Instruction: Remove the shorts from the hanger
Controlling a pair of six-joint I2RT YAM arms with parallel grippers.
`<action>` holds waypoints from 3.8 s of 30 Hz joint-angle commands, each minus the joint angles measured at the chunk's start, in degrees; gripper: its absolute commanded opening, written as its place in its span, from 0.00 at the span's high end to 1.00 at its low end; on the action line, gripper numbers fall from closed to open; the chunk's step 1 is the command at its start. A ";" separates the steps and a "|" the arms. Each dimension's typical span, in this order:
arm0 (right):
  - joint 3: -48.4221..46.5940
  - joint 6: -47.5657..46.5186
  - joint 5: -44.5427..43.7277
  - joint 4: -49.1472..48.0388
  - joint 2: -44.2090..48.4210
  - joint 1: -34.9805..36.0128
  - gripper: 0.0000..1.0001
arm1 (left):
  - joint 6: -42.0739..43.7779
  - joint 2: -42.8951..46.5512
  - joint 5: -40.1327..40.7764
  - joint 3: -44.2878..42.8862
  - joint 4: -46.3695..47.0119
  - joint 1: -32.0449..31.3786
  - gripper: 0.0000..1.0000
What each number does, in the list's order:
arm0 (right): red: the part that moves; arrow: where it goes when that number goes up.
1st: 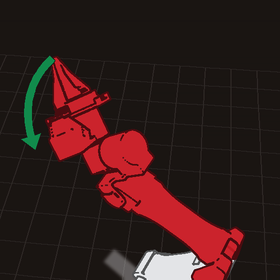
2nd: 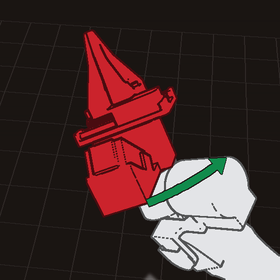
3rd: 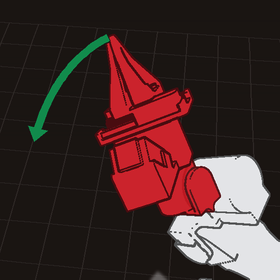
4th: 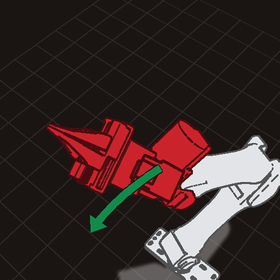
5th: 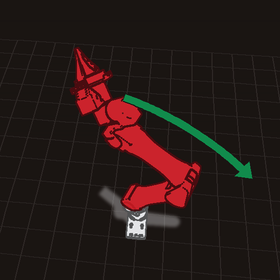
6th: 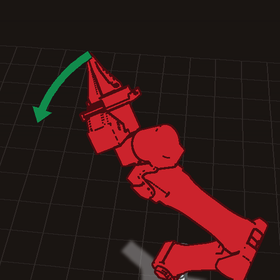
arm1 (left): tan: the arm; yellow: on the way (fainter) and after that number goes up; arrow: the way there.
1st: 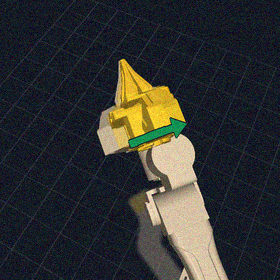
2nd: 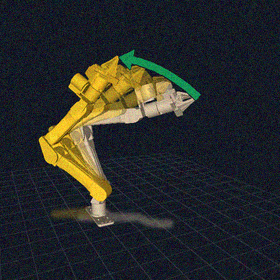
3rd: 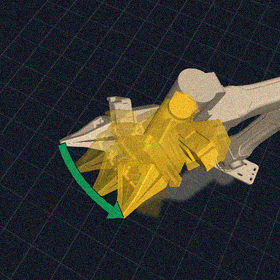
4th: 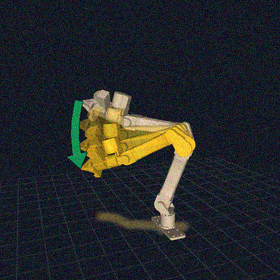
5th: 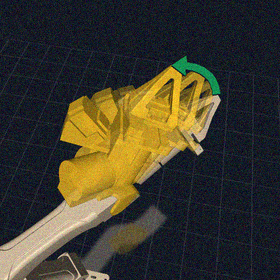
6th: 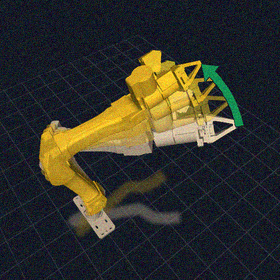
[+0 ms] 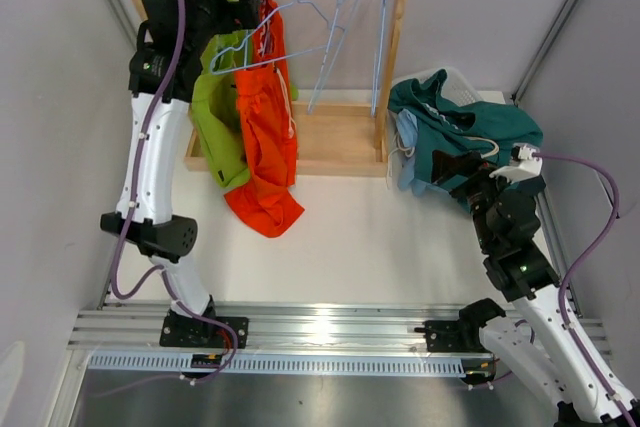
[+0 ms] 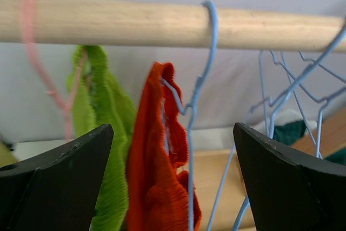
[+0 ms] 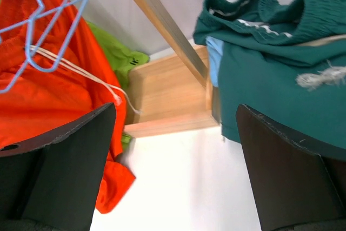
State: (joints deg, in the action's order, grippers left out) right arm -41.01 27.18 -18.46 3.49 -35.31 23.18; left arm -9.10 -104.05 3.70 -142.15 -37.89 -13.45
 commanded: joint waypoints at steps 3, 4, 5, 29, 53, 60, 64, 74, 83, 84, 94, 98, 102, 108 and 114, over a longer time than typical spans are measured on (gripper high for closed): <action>0.06 -1.16 -2.72 4.69 0.15 0.38 0.01 | -3.81 -0.80 -10.91 1.96 3.17 0.18 0.01; 0.23 -1.08 -2.64 4.51 0.24 0.38 0.01 | -3.90 -1.41 -11.61 2.14 3.09 0.18 0.01; 0.32 -0.99 -2.55 4.60 0.24 0.29 0.01 | -4.17 -1.59 -11.79 2.40 2.91 0.18 0.01; 0.23 -0.90 -0.44 9.87 3.14 0.38 0.01 | -2.15 -0.90 -5.47 11.71 1.68 0.18 0.96; -43.07 -17.42 -2.90 -2.87 -47.55 36.67 0.01 | -4.26 3.33 -3.27 1.52 -3.33 0.18 1.00; -59.85 -16.72 -0.53 -2.26 -63.20 38.52 0.01 | -4.34 4.38 -5.29 2.14 -3.07 0.18 1.00; -67.87 -16.46 -0.61 -1.20 -70.06 39.31 0.01 | -4.43 4.56 -5.64 1.96 -2.80 0.18 1.00; -71.67 -14.17 -2.19 -0.15 -79.65 39.05 0.62 | -5.13 5.44 -6.87 1.79 -2.72 1.32 1.00; -56.83 -9.08 -6.22 1.26 -70.27 44.22 1.00 | -5.84 5.09 -7.75 1.70 -2.10 2.82 1.00; -55.07 -8.81 -7.37 1.35 -68.85 45.45 1.00 | -5.84 5.00 -7.75 1.35 -2.01 2.82 1.00; -39.50 -0.82 -19.33 7.50 -56.63 59.87 1.00 | -5.57 2.98 -6.78 0.64 -2.36 2.82 1.00; -39.05 -1.68 -20.04 4.79 -56.53 58.13 1.00 | -6.10 4.20 -7.40 3.01 -2.63 2.82 1.00; -44.48 -5.73 -15.31 1.27 -60.04 50.51 1.00 | -6.19 7.28 -7.74 5.56 -3.67 2.82 1.00; -61.35 -8.37 -7.12 1.43 -73.74 37.84 1.00 | -6.98 12.72 -10.64 7.32 -8.51 2.20 1.00; -78.50 -7.14 -3.34 5.91 -85.53 32.37 1.00 | -7.33 18.97 -12.49 13.12 -11.67 2.12 1.00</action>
State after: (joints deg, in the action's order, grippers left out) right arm -111.96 20.01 -24.77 8.21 -118.26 56.29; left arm -15.59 -89.86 -6.87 -130.39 -52.03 -11.44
